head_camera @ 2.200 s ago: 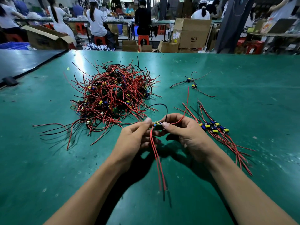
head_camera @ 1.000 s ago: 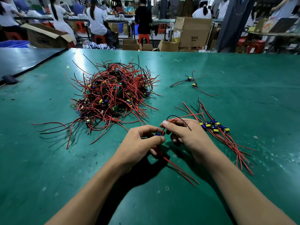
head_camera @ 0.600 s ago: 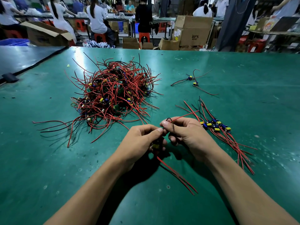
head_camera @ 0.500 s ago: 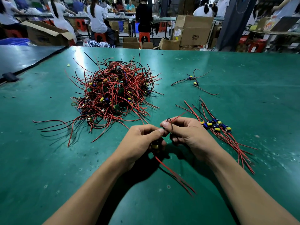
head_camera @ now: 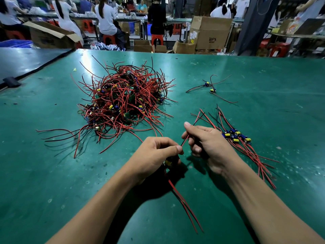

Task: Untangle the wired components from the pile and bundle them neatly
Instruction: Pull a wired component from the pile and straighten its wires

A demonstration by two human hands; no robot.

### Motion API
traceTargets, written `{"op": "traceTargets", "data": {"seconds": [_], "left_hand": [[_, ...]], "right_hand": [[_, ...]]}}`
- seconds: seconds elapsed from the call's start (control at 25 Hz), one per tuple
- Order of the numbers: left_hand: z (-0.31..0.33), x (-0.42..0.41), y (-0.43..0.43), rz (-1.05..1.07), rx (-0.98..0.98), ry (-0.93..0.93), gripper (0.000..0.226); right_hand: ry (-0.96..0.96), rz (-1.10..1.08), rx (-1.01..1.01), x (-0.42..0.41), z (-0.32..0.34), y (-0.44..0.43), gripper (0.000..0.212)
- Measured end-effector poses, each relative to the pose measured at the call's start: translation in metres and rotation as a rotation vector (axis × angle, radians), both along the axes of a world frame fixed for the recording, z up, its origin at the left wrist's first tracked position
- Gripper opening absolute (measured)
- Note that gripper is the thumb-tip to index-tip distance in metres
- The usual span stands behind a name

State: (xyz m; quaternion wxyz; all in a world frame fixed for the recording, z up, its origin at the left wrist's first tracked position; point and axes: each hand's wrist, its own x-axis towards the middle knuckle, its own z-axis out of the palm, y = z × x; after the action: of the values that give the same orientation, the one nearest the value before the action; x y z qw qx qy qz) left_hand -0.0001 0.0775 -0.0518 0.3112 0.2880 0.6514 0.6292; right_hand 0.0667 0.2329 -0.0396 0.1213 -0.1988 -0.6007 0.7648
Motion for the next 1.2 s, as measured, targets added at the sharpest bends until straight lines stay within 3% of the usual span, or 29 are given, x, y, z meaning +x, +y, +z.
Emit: {"op": "traceTargets", "data": {"seconds": [0.2,0.52,0.88,1.04,1.2], "left_hand": [[0.0,0.004,0.005,0.039,0.058,-0.146,0.02],[0.001,0.005,0.008,0.192,0.112,-0.068,0.015],[-0.001,0.003,0.008,0.097,0.033,0.082,0.014],[-0.002,0.003,0.01,0.058,0.01,0.155,0.015],[-0.005,0.0,0.008,0.045,0.011,0.179,0.014]], "right_hand": [[0.043,0.018,0.1,-0.002,-0.006,-0.007,0.033],[0.022,0.112,0.192,0.001,-0.012,-0.008,0.048],[-0.039,-0.018,0.088,-0.004,-0.012,-0.001,0.03],[-0.049,-0.12,-0.076,-0.005,-0.005,0.007,0.038],[-0.077,0.002,-0.569,-0.003,0.006,0.009,0.045]]}}
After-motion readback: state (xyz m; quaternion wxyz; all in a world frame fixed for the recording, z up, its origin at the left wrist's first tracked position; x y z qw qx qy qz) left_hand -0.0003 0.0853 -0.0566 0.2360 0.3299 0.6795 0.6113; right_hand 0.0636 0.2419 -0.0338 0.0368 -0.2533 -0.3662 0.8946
